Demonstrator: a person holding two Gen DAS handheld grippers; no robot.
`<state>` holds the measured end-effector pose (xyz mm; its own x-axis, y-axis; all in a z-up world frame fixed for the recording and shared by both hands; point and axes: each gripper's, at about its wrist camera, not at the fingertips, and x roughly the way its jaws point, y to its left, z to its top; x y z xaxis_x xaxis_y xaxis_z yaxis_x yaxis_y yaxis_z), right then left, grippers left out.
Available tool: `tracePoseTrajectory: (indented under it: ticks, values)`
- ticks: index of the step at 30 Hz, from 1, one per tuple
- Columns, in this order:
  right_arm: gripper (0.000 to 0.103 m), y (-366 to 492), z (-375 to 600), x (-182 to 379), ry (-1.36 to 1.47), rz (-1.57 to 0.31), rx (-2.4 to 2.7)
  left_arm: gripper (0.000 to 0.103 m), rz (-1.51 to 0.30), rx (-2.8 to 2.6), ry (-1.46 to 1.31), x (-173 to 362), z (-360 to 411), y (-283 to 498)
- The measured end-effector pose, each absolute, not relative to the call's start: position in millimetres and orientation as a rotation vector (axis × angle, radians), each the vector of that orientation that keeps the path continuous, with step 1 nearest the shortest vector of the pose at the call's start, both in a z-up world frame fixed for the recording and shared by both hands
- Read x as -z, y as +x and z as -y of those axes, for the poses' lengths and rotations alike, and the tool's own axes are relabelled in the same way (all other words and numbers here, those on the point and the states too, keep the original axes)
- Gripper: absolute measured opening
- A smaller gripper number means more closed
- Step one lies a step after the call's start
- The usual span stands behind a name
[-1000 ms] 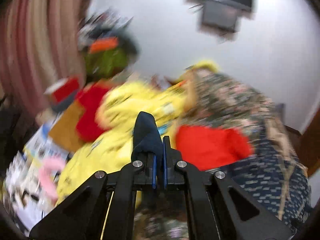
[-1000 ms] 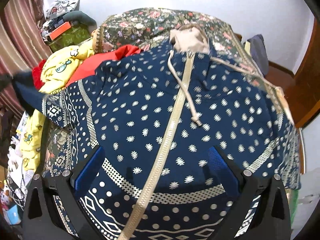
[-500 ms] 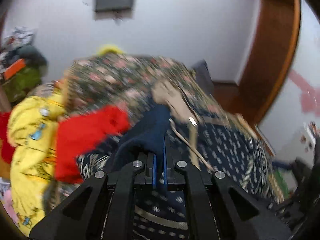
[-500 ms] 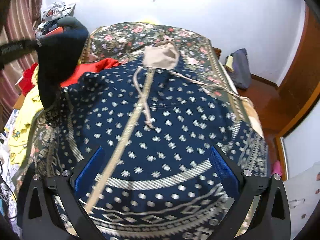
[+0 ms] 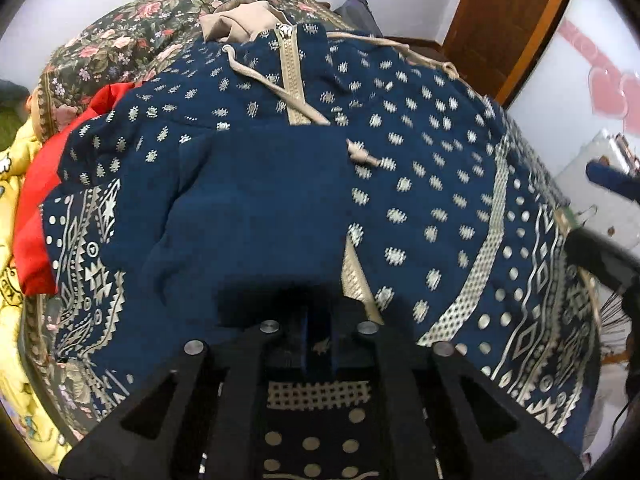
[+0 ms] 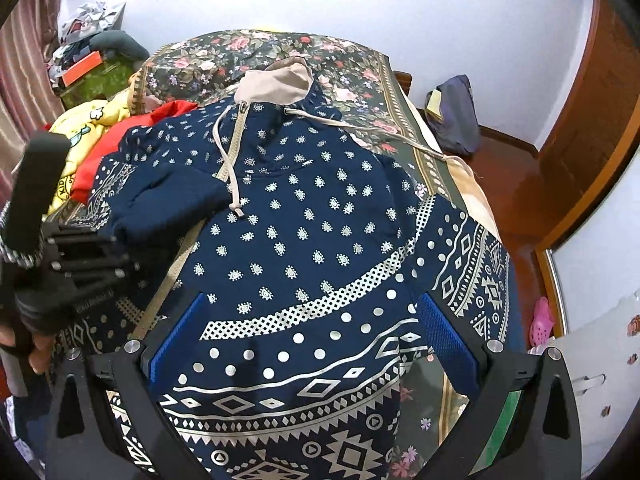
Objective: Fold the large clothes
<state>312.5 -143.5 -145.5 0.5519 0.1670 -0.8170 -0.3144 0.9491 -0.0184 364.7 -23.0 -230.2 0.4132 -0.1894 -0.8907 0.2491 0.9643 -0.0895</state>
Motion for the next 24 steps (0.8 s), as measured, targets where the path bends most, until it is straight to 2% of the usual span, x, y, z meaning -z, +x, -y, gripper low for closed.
tracePoseTrajectory:
  ticks: [1, 5, 7, 14, 24]
  values:
    - [0.102, 312.6, 142.8, 145.2, -0.171, -0.944, -0.289, 0.016, -1.112, 0.275, 0.062, 229.3, 22.2, 362.6]
    - [0.102, 312.0, 137.0, 141.4, -0.179, -0.932, -0.297, 0.049, -1.097, 0.248, 0.040, 214.4, 4.5, 351.8]
    - [0.102, 312.3, 132.9, 138.5, -0.181, -0.923, -0.306, 0.055, -1.075, 0.235, 0.017, 204.8, -11.8, 345.9]
    - [0.102, 317.2, 104.0, 124.8, -0.204, -0.884, -0.350, 0.061, -0.997, 0.099, -0.043, 178.1, -88.9, 327.8]
    - [0.102, 325.9, 22.6, 139.9, -0.300, -0.915, -0.487, 0.062, -1.026, -0.105, -0.084, 201.7, -181.3, 305.9]
